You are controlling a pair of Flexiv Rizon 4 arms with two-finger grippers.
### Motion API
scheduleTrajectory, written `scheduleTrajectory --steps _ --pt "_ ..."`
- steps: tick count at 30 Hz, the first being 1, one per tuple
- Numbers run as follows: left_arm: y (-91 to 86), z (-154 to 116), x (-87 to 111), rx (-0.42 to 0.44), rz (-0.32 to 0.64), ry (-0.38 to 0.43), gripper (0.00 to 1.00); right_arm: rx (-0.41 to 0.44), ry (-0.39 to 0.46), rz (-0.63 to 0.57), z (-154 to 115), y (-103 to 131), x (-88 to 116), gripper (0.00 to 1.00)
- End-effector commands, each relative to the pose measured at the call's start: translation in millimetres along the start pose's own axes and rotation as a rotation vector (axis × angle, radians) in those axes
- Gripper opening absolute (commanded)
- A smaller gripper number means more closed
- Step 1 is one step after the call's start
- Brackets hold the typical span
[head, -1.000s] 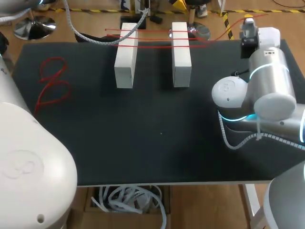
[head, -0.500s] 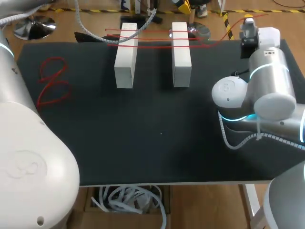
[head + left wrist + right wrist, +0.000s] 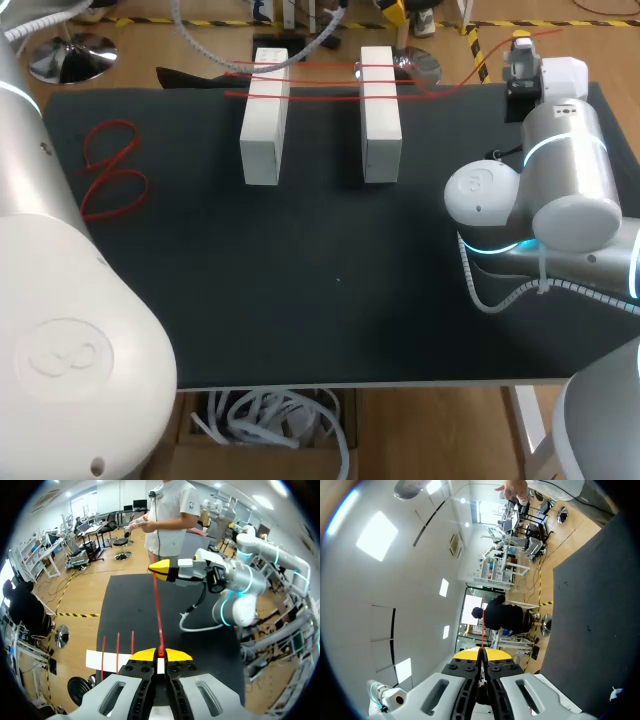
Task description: Grab the tape and strap the tape.
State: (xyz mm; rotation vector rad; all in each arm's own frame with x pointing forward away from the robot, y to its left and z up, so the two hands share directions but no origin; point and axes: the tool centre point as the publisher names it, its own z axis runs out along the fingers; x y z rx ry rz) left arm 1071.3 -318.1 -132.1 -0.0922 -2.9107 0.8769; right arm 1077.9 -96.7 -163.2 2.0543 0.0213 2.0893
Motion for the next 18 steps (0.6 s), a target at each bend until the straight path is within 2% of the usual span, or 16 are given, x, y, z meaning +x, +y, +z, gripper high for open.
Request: scheduleTrajectory --steps 1,6,8,18 --pt "-7.9 2.3 -4.8 -0.046 0.007 0.017 0.0 0.0 -0.004 -0.001 0.0 0.0 1.4 0.0" --pt "-11.4 3.7 -6.2 -0.061 0.021 0.024 0.0 0.0 -0.004 -0.001 0.0 0.0 1.4 0.0" --pt "-11.8 5.9 -8.1 -0.052 0.023 0.054 0.0 0.0 -0.004 -0.001 0.0 0.0 1.4 0.0" --pt "-11.7 6.1 -8.2 -0.049 0.023 0.052 0.0 0.0 -0.004 -0.001 0.0 0.0 1.4 0.0"
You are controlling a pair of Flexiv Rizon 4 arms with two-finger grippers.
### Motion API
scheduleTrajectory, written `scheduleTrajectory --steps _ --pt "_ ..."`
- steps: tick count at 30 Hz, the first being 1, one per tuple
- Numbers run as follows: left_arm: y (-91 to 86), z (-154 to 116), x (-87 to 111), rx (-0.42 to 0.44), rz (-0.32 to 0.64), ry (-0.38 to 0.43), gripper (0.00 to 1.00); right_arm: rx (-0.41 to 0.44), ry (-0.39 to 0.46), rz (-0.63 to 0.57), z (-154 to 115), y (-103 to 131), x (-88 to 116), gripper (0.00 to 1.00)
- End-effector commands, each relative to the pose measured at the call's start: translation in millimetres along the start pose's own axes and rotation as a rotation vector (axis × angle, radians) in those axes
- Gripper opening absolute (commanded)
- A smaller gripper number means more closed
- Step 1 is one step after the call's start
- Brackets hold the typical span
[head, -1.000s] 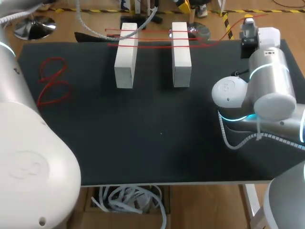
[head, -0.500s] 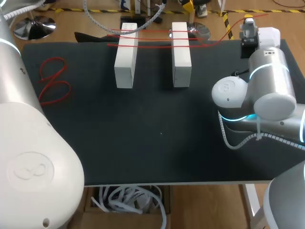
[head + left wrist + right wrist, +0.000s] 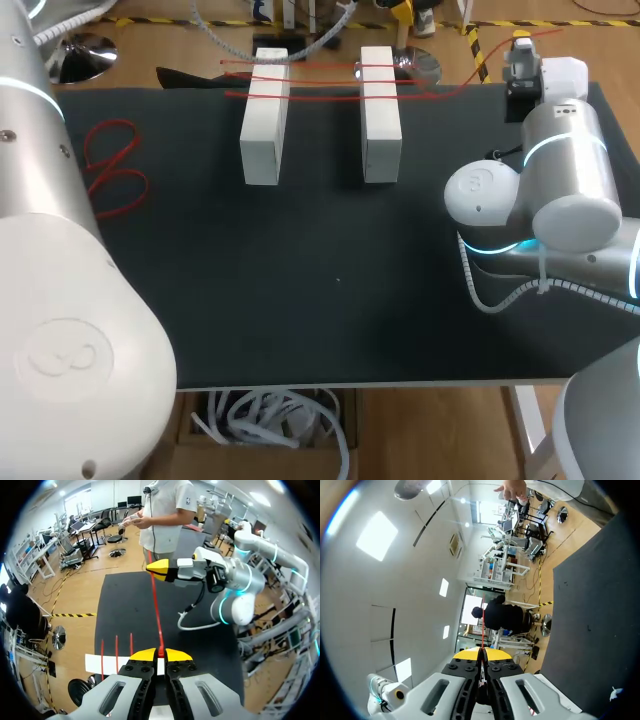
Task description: Grab the tape and strap the tape.
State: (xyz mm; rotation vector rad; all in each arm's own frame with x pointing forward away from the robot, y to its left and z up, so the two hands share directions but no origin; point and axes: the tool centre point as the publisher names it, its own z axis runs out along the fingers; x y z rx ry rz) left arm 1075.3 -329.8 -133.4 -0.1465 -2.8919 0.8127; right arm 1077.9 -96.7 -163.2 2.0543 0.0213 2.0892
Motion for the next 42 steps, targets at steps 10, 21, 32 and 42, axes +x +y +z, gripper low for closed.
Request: scheduleTrajectory --steps 10,21,32,42 --pt "-2.7 -1.3 -3.1 -0.01 0.0 0.008 0.0 0.029 0.089 -0.233 13.9 24.4 6.5 0.0" --pt "-2.7 -1.3 -3.1 -0.01 0.0 0.008 0.0 0.217 0.268 -0.617 22.9 37.2 17.3 0.0" --pt "-2.7 -1.3 -3.1 -0.01 0.0 0.008 0.0 0.352 0.411 -0.992 28.9 46.2 24.1 0.0" --pt "-2.7 -1.3 -3.1 -0.01 0.0 0.008 0.0 0.465 0.515 -1.291 31.1 50.0 33.0 0.0"
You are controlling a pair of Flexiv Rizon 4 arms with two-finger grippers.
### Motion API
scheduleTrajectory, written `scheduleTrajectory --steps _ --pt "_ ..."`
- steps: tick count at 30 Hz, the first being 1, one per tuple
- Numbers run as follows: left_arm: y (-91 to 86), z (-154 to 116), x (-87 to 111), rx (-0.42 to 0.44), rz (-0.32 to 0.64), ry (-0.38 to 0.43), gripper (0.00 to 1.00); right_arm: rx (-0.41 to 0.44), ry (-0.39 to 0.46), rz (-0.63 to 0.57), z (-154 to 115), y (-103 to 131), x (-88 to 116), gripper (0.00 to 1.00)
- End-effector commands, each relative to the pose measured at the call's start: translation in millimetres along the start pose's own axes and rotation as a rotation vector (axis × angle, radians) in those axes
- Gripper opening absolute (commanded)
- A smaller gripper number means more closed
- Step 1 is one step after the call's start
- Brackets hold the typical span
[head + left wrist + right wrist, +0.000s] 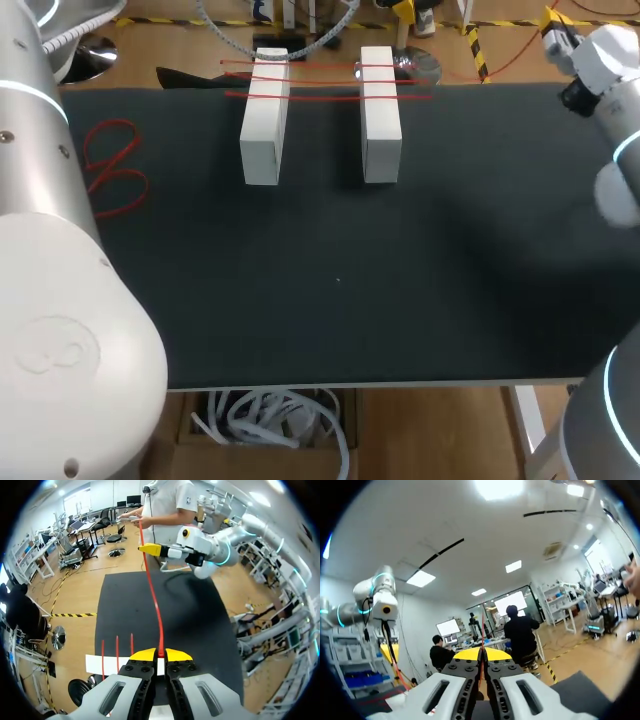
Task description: Grab the tape and strap the tape.
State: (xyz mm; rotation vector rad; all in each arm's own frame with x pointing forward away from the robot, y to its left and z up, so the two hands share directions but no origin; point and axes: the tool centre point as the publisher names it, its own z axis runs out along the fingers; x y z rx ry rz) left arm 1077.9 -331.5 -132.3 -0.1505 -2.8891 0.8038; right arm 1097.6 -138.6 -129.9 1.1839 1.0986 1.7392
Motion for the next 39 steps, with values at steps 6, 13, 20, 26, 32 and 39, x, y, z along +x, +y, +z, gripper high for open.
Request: scheduleTrajectory --steps 6,13,20,26,32,39 --pt "-0.9 -0.8 -0.5 -0.005 -0.001 0.002 0.0 0.275 0.29 -0.425 7.0 12.1 -3.8 0.0" --pt "-0.9 -0.8 -0.5 -0.005 -0.001 0.002 0.0 0.302 0.316 -0.591 9.4 14.5 0.7 0.0" --pt "-0.9 -0.8 -0.5 -0.005 -0.001 0.002 0.0 0.332 0.389 -0.758 12.7 12.4 14.3 0.0" --pt "-0.9 -0.8 -0.5 -0.005 -0.001 0.002 0.0 0.345 0.423 -0.864 9.5 12.5 27.7 0.0" --pt "-0.9 -0.8 -0.5 -0.005 -0.001 0.002 0.0 0.378 0.433 -0.987 6.6 11.1 28.0 0.0" --pt "-0.9 -0.8 -0.5 -0.005 -0.001 0.002 0.0 0.444 0.451 -1.063 4.6 5.7 25.9 0.0"
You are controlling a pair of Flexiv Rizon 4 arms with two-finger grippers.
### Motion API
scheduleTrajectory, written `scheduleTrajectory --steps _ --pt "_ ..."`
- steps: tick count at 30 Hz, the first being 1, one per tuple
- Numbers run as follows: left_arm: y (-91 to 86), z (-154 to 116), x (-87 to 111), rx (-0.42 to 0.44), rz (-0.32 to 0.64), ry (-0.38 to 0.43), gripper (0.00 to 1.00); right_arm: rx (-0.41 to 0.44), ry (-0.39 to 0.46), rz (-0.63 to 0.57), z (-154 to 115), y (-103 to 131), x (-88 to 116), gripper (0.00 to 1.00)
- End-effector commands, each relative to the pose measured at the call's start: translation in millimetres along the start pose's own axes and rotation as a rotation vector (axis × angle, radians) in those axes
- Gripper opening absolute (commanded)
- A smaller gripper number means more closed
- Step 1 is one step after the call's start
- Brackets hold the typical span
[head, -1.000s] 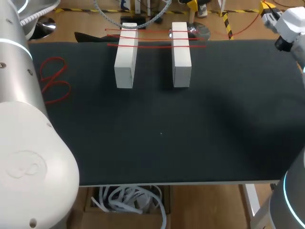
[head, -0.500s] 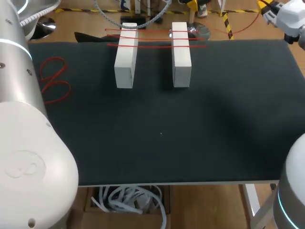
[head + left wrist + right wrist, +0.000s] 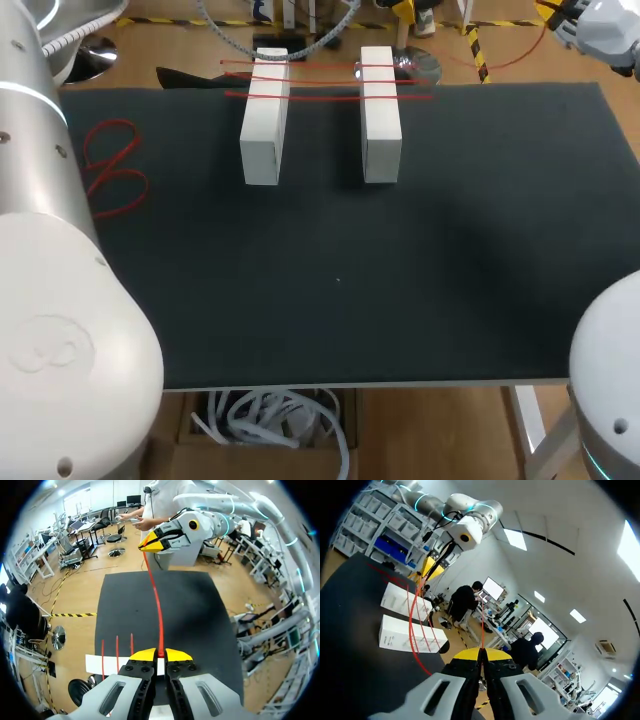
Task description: Grab the tape and strap the tape.
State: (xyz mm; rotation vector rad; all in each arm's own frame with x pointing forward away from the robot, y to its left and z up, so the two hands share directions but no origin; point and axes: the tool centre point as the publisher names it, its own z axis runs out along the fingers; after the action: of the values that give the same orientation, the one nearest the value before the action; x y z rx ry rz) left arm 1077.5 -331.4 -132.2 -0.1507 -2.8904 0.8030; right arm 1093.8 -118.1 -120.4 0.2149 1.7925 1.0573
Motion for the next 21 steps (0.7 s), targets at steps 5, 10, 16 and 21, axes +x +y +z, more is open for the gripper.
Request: scheduleTrajectory --steps 5,10,16,21 --pt "-0.9 -0.7 -0.9 -0.005 -0.001 0.003 0.0 0.181 0.127 -0.047 0.1 2.7 5.5 0.0" --pt "-0.9 -0.7 -0.9 -0.005 -0.001 0.003 0.0 0.187 0.13 -0.04 0.7 -1.5 10.4 0.0" --pt "-0.9 -0.7 -0.9 -0.005 -0.001 0.003 0.0 0.179 0.126 -0.011 1.5 -2.3 14.0 0.0" --pt "-0.9 -0.7 -0.9 -0.005 -0.001 0.003 0.0 0.179 0.126 -0.011 1.5 -2.3 14.0 0.0"
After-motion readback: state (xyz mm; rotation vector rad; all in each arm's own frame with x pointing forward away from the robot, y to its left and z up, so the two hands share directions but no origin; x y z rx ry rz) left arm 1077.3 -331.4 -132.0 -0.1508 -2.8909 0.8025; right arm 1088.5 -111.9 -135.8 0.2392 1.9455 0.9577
